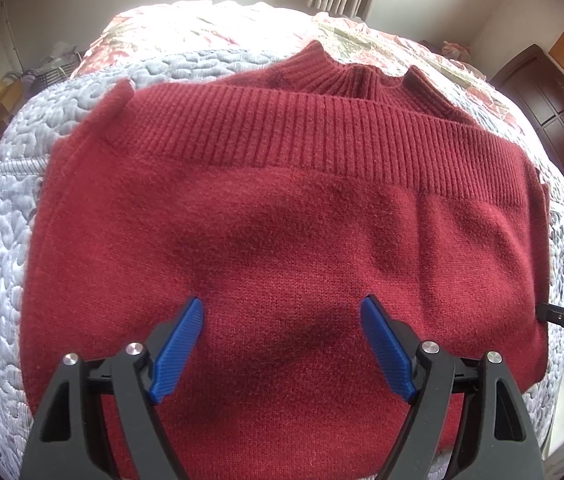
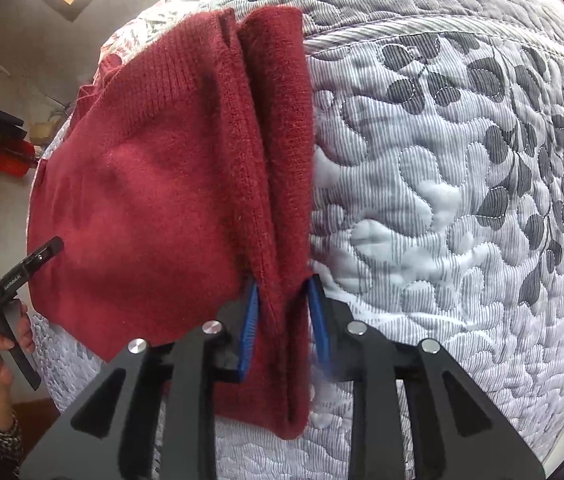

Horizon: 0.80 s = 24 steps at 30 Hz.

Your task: Fold small clothes

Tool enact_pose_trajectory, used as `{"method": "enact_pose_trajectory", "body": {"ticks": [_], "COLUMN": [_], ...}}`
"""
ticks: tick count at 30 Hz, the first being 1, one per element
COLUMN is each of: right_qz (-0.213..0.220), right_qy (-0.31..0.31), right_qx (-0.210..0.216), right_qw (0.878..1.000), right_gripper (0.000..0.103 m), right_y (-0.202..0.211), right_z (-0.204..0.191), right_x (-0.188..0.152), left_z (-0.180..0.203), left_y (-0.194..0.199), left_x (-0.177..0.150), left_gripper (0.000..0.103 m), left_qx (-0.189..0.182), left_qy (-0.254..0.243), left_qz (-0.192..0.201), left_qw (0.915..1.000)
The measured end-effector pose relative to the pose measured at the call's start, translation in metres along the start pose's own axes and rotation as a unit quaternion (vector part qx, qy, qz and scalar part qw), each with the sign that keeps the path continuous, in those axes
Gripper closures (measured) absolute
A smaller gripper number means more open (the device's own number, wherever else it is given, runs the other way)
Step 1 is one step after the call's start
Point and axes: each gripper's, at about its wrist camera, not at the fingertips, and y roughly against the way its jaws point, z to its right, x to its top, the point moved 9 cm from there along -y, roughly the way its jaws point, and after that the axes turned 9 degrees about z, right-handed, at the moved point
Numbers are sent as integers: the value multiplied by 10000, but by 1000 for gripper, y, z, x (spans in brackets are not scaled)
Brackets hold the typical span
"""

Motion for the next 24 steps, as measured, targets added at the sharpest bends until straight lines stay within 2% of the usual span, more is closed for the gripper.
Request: {"method": "enact_pose_trajectory", "body": {"ticks": [3, 5, 6, 7, 9, 10, 12, 16, 24], "right_qz": [95, 183, 231, 289, 345, 355, 385, 327, 39], "right_qy": [-71, -96, -103, -98, -43, -21, 17, 65, -75], "right_qx": [104, 152, 181, 201, 165, 154, 149, 180, 315], "right_qw": [9999, 9997, 9995, 9993, 9993, 9992, 9991, 9993, 9995], "right_gripper": [76, 68, 59, 53, 51, 45, 40, 35, 33], "right_y": [9, 16, 20, 24, 29, 31, 33, 26, -8], "right_z": [-3, -3, -2, -2, -3, -3, -3, -3, -1], "right_x": [4, 8, 11, 14, 18, 21, 24, 28, 20], "left_z": [3, 6, 7, 9, 12, 13, 15, 18, 21], "left_y": [5, 8, 10, 12, 15, 17, 21, 28, 33], "left_x": [1, 2, 3, 3, 5, 6, 9, 15, 24], "left_gripper": [22, 22, 22, 22, 22, 22, 22, 21, 19], "left_qx": [-27, -33, -26, -17, -7, -1, 28, 66, 123], "left_qy": [-33, -94, -133, -166, -236, -251, -286, -340, -447], "left_qz": [19, 42, 64, 80, 113, 132, 180, 267, 398], "left_qw": [10000, 9999, 9999, 9998, 9997, 9996, 9994, 9990, 9981]}}
